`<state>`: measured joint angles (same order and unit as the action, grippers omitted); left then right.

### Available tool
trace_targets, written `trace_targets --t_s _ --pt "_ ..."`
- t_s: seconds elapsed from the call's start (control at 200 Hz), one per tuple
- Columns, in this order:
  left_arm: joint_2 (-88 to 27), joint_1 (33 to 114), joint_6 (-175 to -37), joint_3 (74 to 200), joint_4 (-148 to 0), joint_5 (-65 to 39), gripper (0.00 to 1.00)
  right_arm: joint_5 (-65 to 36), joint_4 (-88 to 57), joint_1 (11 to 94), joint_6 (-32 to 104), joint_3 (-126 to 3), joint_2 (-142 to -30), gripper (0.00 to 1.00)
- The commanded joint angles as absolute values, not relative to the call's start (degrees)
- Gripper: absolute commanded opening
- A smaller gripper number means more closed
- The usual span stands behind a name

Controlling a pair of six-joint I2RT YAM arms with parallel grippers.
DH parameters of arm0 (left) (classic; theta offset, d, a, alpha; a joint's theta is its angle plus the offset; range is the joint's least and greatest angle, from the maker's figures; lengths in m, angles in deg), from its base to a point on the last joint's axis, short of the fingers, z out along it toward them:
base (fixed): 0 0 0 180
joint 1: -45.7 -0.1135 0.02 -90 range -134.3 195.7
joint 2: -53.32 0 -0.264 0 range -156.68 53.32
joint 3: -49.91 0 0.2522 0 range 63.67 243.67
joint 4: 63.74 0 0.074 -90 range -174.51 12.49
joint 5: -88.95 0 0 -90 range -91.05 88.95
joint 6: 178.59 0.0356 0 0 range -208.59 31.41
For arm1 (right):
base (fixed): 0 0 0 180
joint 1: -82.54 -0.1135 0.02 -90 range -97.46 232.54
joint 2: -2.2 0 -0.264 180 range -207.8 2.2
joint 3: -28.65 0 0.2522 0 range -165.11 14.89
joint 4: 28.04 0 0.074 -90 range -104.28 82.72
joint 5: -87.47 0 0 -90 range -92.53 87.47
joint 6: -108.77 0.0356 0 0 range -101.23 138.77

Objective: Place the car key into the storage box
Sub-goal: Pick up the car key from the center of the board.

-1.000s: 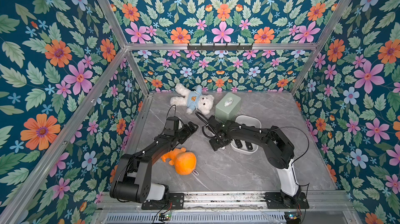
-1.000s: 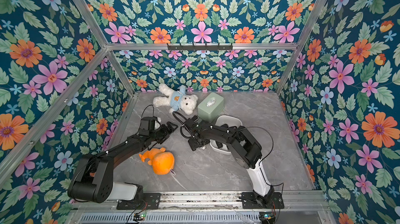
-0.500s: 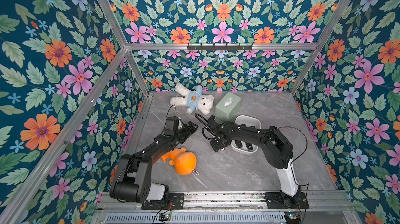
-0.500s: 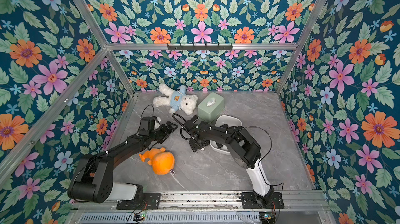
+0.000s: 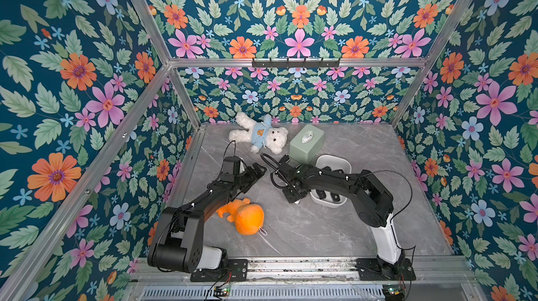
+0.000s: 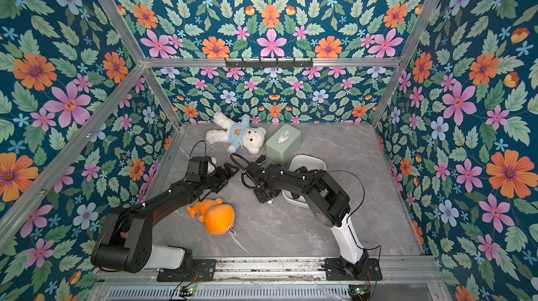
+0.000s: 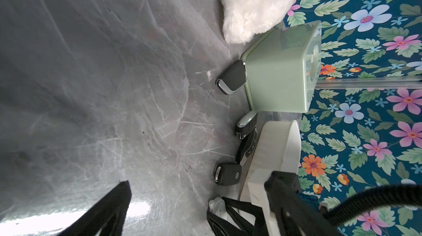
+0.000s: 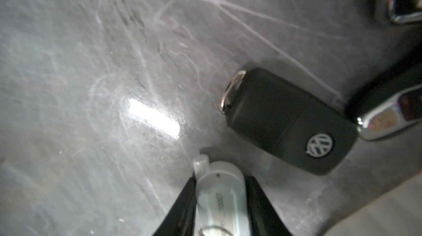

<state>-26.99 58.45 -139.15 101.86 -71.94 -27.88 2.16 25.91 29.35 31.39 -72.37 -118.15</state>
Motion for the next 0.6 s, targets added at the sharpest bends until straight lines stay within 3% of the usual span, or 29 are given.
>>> trace_targets --t_s 0.0,0.6 --pt "-26.8 58.3 -138.8 102.2 -70.9 -27.7 0.99 3.6 26.2 29.3 31.6 -72.5 -117.7 0.34" --pt "-27.6 57.0 -136.8 105.8 -73.6 -28.3 0.99 1.1 15.2 30.6 36.6 -69.5 -107.4 0.3"
